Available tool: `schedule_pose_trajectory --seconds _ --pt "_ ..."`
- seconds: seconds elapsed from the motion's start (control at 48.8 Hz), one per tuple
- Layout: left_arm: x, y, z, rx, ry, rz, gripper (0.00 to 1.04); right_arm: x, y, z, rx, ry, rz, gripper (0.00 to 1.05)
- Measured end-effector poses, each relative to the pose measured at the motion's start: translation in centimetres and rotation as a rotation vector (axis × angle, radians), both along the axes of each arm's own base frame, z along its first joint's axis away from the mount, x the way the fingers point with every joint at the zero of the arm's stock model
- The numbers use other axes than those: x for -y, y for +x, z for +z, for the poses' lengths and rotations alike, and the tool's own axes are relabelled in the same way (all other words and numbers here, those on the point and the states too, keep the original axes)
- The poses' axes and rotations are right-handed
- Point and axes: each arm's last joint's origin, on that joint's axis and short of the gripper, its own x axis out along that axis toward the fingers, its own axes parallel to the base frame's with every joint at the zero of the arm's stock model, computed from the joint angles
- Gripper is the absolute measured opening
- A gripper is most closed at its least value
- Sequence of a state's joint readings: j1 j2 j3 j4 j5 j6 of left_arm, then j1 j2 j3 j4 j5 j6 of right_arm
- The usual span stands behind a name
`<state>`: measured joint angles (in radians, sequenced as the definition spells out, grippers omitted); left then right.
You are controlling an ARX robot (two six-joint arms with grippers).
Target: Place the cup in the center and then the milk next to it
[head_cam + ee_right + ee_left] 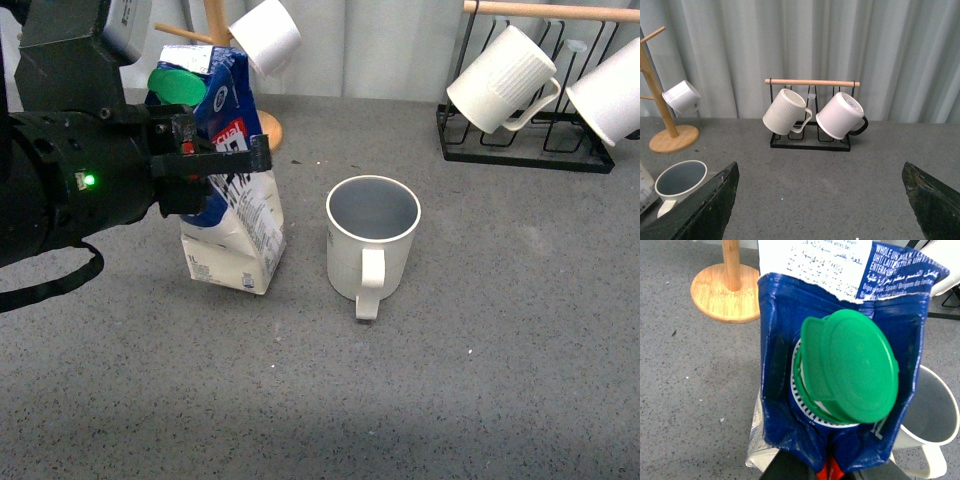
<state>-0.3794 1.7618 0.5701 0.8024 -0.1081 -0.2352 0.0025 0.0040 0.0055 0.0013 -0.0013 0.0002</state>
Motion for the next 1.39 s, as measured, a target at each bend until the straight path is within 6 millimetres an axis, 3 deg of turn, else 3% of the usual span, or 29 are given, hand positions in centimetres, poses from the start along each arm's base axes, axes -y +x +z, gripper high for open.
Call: schedule_pose_trajectory --seconds 0.184,0.491,0.799,1.003,1.229,1.392 --pt "1.5 0.0 -0.4 -0.013 -0.019 -0.017 0.04 0.0 0.0 0.0 0.000 0.000 0.000 0.95" --pt "2.3 0.6 -0.7 -0.018 -0.019 -0.018 0.04 0.0 0.0 0.0 0.000 0.000 0.000 0.95" --pt "2.4 0.5 -0.6 -0.014 -0.017 -0.030 0.62 0.0 0.0 0.0 0.000 0.000 0.000 0.95" --pt "2.1 0.1 1.4 0.040 -0.050 -0.038 0.98 0.0 0.0 0.0 0.000 0.000 0.000 0.95" --pt "0.6 0.0 4.0 0.117 -0.084 -0.001 0.98 0.0 0.0 0.0 0.000 0.000 0.000 0.95" --pt "-1.7 0.1 5.0 0.150 -0.083 0.081 0.98 0.0 0.0 0.0 0.000 0.000 0.000 0.95"
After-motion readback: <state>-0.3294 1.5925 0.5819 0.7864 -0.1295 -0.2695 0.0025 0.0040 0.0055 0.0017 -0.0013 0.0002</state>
